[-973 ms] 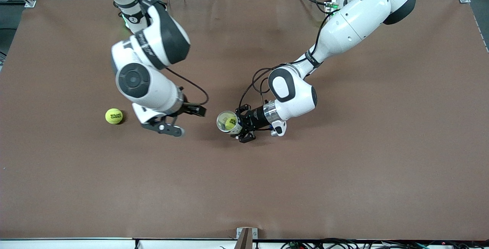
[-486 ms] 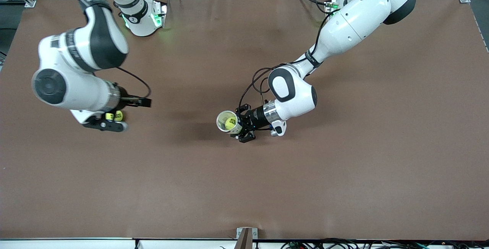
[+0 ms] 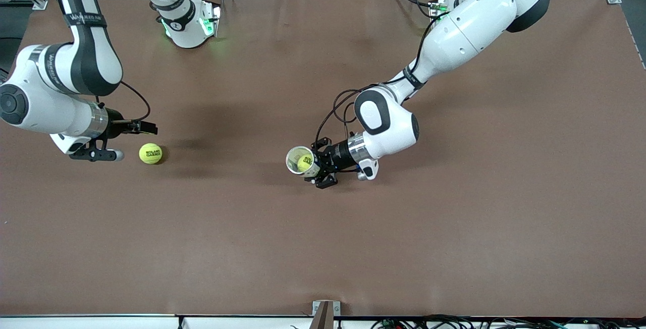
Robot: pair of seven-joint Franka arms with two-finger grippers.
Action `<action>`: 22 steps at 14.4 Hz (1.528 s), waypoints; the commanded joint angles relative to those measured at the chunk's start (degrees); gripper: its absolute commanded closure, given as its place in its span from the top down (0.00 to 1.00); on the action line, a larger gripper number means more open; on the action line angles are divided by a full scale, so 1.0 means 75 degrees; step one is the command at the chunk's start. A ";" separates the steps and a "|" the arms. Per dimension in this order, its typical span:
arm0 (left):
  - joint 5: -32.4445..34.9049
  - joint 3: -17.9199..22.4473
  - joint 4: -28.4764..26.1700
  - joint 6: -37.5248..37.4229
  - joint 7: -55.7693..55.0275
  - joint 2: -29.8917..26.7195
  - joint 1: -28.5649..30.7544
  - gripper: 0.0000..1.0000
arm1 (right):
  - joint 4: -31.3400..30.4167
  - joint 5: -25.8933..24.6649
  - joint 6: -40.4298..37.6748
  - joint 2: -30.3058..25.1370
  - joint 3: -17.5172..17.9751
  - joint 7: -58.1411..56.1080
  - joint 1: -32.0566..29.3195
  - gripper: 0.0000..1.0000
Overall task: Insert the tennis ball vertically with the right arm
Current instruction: 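Move the right gripper to the second tennis ball and grasp it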
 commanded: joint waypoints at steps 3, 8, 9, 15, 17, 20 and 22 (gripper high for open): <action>-0.0226 -0.0075 -0.0230 0.0063 0.0217 -0.0255 0.0125 0.70 | -0.0363 -0.0349 0.1391 0.0525 0.0152 -0.0491 -0.0623 1.00; -0.0226 -0.0075 -0.0242 0.0075 0.0217 -0.0290 0.0125 0.70 | -0.0363 -0.0466 0.2106 0.1111 0.0152 -0.0479 -0.0659 1.00; -0.0226 -0.0075 -0.0277 0.0075 0.0217 -0.0314 0.0125 0.71 | -0.0352 -0.0466 0.2213 0.1240 0.0152 -0.0479 -0.0670 1.00; -0.0226 -0.0075 -0.0265 0.0075 0.0193 -0.0302 0.0137 0.73 | -0.0375 -0.0455 0.2776 0.1862 0.0164 -0.0467 -0.0717 1.00; -0.0226 -0.0075 -0.0265 0.0075 0.0193 -0.0302 0.0137 0.76 | -0.0375 -0.0455 0.2776 0.1955 0.0164 -0.0456 -0.0705 0.99; -0.0226 -0.0075 -0.0265 0.0075 0.0193 -0.0302 0.0137 0.75 | -0.0410 -0.0455 0.2799 0.2050 0.0164 -0.0456 -0.0717 0.87; -0.0226 -0.0075 -0.0277 0.0075 0.0181 -0.0302 0.0137 0.74 | -0.0399 -0.0455 0.2811 0.2108 0.0164 -0.0456 -0.0717 0.77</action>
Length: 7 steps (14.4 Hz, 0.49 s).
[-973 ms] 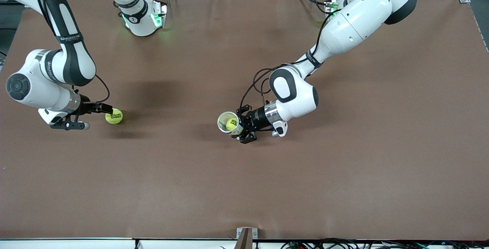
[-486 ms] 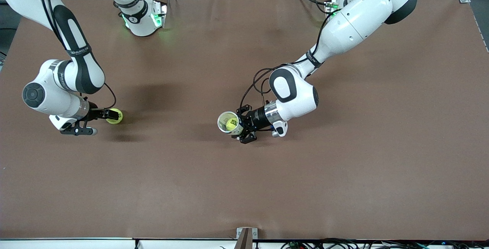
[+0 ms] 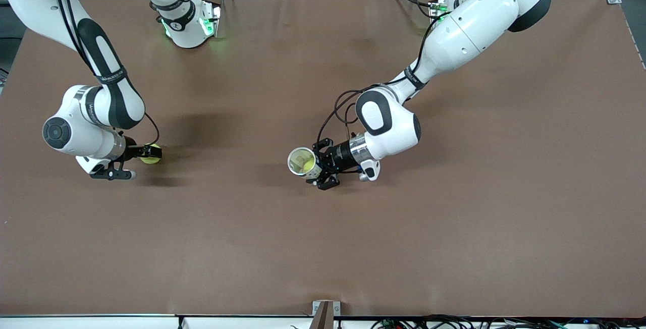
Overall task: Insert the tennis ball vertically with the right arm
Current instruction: 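Move the right gripper to the second tennis ball and grasp it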
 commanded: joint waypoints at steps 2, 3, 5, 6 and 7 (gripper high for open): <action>-0.0225 -0.0074 -0.0264 0.0073 0.0167 -0.0270 0.0090 0.73 | -0.0074 -0.0135 0.0143 0.0087 0.0133 -0.0002 -0.0161 0.67; -0.0225 -0.0074 -0.0264 0.0073 0.0166 -0.0270 0.0101 0.73 | -0.0074 -0.0135 0.0202 0.0122 0.0133 -0.0002 -0.0161 0.60; -0.0225 -0.0074 -0.0264 0.0073 0.0143 -0.0270 0.0101 0.73 | -0.0074 -0.0135 0.0156 0.0111 0.0133 -0.0014 -0.0149 0.49; -0.0225 -0.0074 -0.0264 0.0073 0.0143 -0.0270 0.0101 0.72 | -0.0074 -0.0135 0.0086 0.0088 0.0133 -0.0014 -0.0114 0.46; -0.0225 -0.0074 -0.0264 0.0073 0.0143 -0.0270 0.0090 0.72 | -0.0062 -0.0135 -0.0066 0.0006 0.0145 -0.0014 -0.0068 0.44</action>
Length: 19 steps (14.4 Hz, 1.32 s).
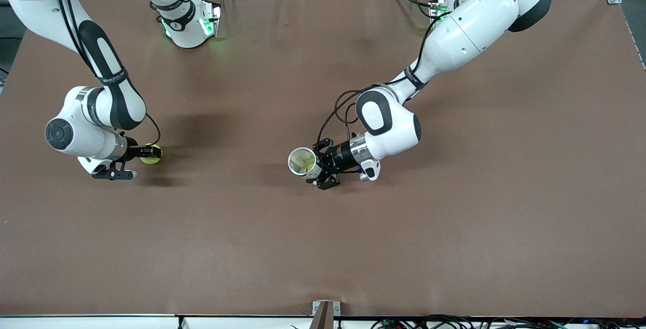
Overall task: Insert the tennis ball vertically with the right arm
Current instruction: 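Lift the second ball and carry it to the can opening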
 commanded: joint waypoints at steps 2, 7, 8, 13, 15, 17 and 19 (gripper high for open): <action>-0.0225 -0.0073 -0.0248 0.0072 0.0143 -0.0267 0.0090 0.72 | 0.0078 -0.0131 -0.0767 -0.0482 0.0157 0.0047 0.0072 0.42; -0.0225 -0.0073 -0.0260 0.0084 0.0143 -0.0267 0.0079 0.70 | 0.1655 -0.0131 -0.3799 -0.1551 0.0204 0.1086 0.0961 0.42; -0.0225 -0.0073 -0.0260 0.0084 0.0143 -0.0267 0.0079 0.70 | 0.2217 -0.0108 -0.4432 -0.1540 0.0204 0.1473 0.1231 0.42; -0.0225 -0.0073 -0.0260 0.0084 0.0178 -0.0268 0.0079 0.69 | 0.4246 0.0323 -0.5048 -0.1156 0.0216 0.3650 0.2836 0.42; -0.0225 -0.0073 -0.0248 0.0084 0.0190 -0.0279 0.0079 0.70 | 0.4764 0.0887 -0.5002 -0.0769 0.0204 0.4881 0.3387 0.42; -0.0225 -0.0073 -0.0248 0.0095 0.0201 -0.0279 0.0079 0.70 | 0.5046 0.0923 -0.4699 -0.0580 0.0204 0.5914 0.3938 0.42; -0.0225 -0.0073 -0.0260 0.0095 0.0202 -0.0279 0.0067 0.70 | 0.5047 0.0958 -0.4079 -0.0498 0.0204 0.6793 0.4360 0.42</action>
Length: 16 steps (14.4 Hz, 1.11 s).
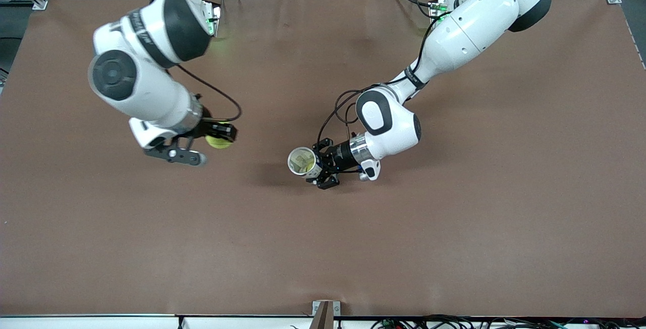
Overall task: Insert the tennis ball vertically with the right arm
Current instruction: 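Lift the second ball and carry it to the can opening, then push the second ball into the can with the right gripper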
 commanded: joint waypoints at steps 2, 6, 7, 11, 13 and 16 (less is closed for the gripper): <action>-0.0225 -0.0063 -0.0224 0.0093 0.0178 -0.0271 0.0061 0.70 | 0.0298 0.0086 0.0846 0.0375 -0.0079 0.1291 0.0625 0.42; -0.0225 -0.0063 -0.0224 0.0105 0.0166 -0.0271 0.0061 0.70 | 0.0357 0.0074 0.1913 0.0726 -0.0090 0.2054 0.1083 0.42; -0.0225 -0.0063 -0.0224 0.0105 0.0166 -0.0259 0.0061 0.70 | 0.0357 0.0074 0.2113 0.0785 -0.0090 0.2079 0.1165 0.42; -0.0225 -0.0063 -0.0236 0.0105 0.0178 -0.0271 0.0061 0.69 | 0.0357 0.0051 0.2618 0.0996 -0.0090 0.2079 0.1307 0.42; -0.0225 -0.0063 -0.0236 0.0105 0.0178 -0.0259 0.0061 0.69 | 0.0346 0.0039 0.2863 0.1067 -0.0090 0.2067 0.1353 0.42; -0.0237 -0.0063 -0.0236 0.0198 0.0166 -0.0259 0.0061 0.68 | 0.0345 -0.0008 0.2993 0.1161 -0.0090 0.2067 0.1365 0.42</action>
